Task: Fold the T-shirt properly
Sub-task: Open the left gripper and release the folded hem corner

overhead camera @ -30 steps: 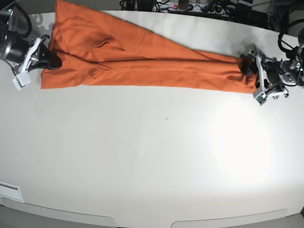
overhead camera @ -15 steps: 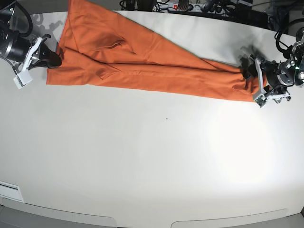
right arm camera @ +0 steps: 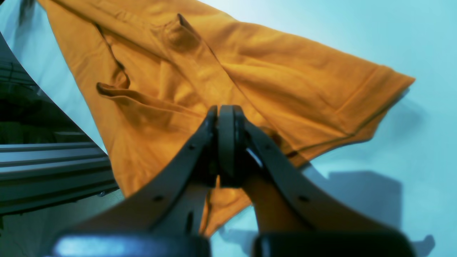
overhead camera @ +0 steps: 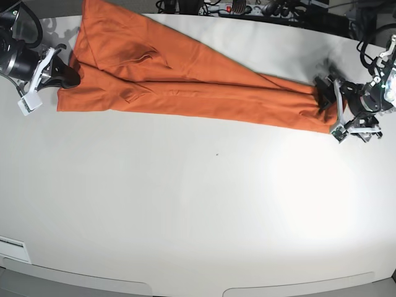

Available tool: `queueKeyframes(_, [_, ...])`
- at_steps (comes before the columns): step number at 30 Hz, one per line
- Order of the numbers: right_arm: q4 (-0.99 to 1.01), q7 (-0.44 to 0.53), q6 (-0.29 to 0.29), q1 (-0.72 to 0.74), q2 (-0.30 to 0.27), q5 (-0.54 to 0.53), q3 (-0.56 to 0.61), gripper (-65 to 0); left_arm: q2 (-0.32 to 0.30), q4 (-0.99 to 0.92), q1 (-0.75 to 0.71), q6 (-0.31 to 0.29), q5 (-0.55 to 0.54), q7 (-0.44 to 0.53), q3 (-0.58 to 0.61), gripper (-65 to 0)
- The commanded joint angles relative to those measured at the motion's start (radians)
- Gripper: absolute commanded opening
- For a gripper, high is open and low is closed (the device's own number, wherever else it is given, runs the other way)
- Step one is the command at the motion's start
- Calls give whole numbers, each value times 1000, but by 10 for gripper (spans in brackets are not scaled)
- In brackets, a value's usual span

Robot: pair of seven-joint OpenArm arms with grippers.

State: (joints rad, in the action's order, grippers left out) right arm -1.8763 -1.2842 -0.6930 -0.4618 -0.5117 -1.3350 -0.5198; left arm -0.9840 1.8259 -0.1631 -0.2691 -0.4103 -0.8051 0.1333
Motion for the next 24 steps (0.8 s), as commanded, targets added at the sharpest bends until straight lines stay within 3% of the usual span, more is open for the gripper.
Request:
queueKeyframes(1, [-13, 14, -5, 5, -18, -18, -10, -650, -28, 31, 16, -3, -7, -13, -12, -156])
queueKeyframes(4, [-13, 16, -5, 5, -17, 6, -10, -650, -28, 87, 39, -16, -99, -75, -12, -156])
queueKeyframes(10, [-13, 14, -5, 5, -18, 9, -10, -650, -31, 150, 94, -98, -180, -79, -12, -156])
queueKeyframes(15, [-13, 15, -5, 5, -17, 80, -10, -650, -35, 146, 105, -32, -176, -101, -58, -157])
queueKeyframes(18, [-13, 15, -5, 5, -17, 83, -10, -650, -27, 110, 105, -28, -259, -135, -156, -158])
queueKeyframes(24, [-13, 15, -5, 5, -17, 83, -10, -650, 57, -120, 105, -163, -557, -204, -473, -158])
